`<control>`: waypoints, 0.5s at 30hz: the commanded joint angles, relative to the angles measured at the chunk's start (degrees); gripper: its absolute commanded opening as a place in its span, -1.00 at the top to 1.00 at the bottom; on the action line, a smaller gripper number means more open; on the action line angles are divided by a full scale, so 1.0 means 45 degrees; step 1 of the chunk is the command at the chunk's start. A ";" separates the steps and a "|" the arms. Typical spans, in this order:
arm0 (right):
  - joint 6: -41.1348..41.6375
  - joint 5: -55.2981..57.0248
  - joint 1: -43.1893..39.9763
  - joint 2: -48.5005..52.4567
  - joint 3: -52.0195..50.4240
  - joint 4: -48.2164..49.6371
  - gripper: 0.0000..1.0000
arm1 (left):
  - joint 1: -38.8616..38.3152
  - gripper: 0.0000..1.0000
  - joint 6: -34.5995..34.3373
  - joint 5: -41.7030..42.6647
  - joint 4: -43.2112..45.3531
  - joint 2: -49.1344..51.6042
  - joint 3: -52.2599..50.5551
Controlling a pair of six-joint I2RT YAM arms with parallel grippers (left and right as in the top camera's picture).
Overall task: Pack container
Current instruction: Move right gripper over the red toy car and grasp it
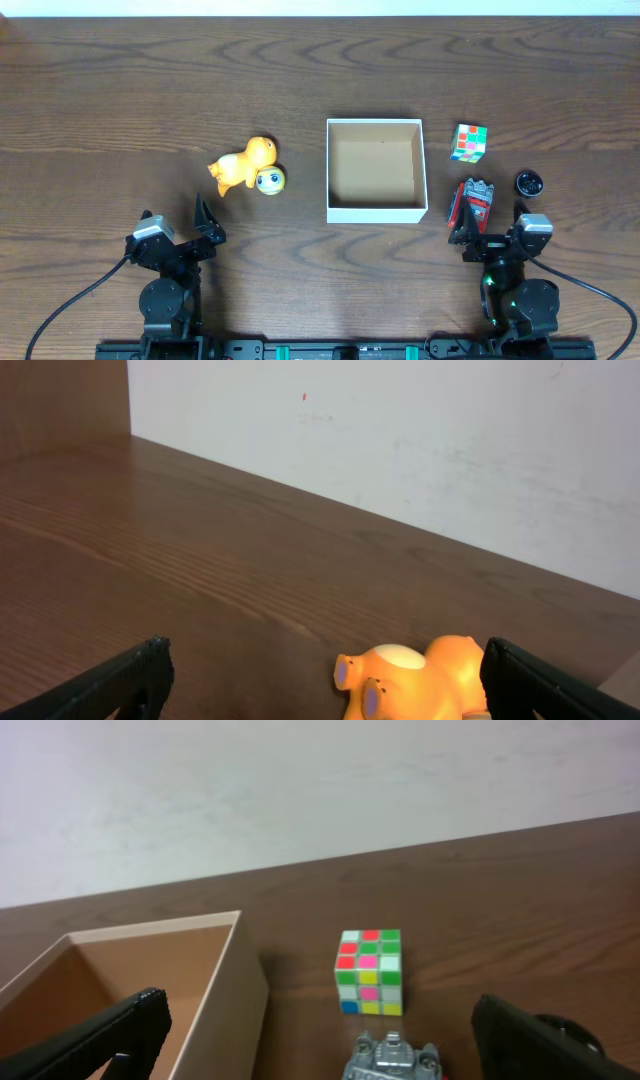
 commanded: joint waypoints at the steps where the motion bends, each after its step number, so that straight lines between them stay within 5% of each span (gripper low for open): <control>1: 0.0937 0.0486 -0.0117 -0.0107 0.0015 0.0136 -0.99 | 0.0063 -0.96 0.0253 -0.0015 -0.0520 -0.0078 -0.0223; 8: 0.0126 0.2127 -0.0117 0.0559 0.1724 -0.0010 -0.98 | 0.0063 -0.96 0.0253 -0.0010 -0.0520 -0.0078 -0.0223; 15: -0.1137 0.2487 -0.0117 0.4886 0.6475 -0.2623 -0.98 | 0.0063 -0.96 0.0253 -0.0010 -0.0515 -0.0078 -0.0223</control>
